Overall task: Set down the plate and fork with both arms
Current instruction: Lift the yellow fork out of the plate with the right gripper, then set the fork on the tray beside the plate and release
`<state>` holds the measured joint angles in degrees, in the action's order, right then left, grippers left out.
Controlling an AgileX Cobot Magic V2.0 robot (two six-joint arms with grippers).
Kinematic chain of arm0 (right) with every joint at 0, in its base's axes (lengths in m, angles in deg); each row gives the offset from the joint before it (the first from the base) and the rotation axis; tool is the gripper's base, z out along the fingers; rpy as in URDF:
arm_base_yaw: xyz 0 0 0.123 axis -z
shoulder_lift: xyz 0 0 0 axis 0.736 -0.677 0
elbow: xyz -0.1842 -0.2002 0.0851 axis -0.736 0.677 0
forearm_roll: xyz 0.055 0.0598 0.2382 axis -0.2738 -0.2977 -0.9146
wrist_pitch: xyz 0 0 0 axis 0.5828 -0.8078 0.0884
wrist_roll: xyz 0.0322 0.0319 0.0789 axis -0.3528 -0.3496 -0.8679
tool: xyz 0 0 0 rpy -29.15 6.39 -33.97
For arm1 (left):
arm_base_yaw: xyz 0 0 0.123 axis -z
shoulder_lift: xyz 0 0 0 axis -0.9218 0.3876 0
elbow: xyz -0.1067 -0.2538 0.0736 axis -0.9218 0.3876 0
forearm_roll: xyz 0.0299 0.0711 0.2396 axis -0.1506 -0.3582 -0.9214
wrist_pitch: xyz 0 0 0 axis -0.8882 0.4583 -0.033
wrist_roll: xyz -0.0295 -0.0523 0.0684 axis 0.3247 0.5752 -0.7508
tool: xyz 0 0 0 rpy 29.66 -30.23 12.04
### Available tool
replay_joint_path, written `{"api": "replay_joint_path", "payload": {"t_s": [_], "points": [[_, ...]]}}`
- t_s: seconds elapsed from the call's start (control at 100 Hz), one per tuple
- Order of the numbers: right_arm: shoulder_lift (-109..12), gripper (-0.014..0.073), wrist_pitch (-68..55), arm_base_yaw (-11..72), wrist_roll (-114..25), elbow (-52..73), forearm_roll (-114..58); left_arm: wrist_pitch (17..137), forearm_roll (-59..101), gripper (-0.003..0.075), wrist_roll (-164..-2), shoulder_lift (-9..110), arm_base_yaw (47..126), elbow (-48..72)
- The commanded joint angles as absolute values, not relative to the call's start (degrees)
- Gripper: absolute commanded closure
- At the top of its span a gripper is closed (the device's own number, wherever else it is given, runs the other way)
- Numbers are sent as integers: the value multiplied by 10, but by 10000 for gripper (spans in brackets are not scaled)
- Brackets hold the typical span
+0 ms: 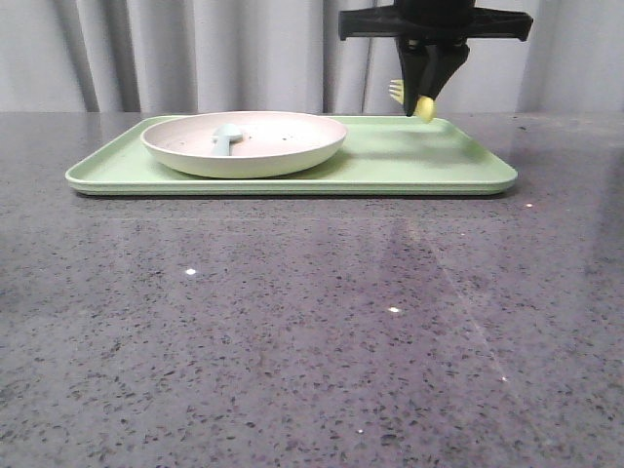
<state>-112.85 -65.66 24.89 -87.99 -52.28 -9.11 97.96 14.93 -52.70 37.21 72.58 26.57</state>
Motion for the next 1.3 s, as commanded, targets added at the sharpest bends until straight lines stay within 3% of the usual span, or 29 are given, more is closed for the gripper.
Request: {"api": "replay_joint_path", "payload": {"t_s": [0.0,0.11,0.2,0.88,1.29], "points": [[-1088,538,-701,253,-879,-535,-90,943,159,480,-523,368,725,251],[-1088,400,-701,253,-879,-535,-91,943,159,480,-523,368,725,251],[-1088,334,-701,253,-879,-535,-92,945,159,480,-523,368,725,251],[-1082,337,-710,252,-879,-535,-97,943,167,480,-523,368,725,251],[-1009,337,-710,249,-874,-535,-101,930,167,480,-523,368,725,251]]}}
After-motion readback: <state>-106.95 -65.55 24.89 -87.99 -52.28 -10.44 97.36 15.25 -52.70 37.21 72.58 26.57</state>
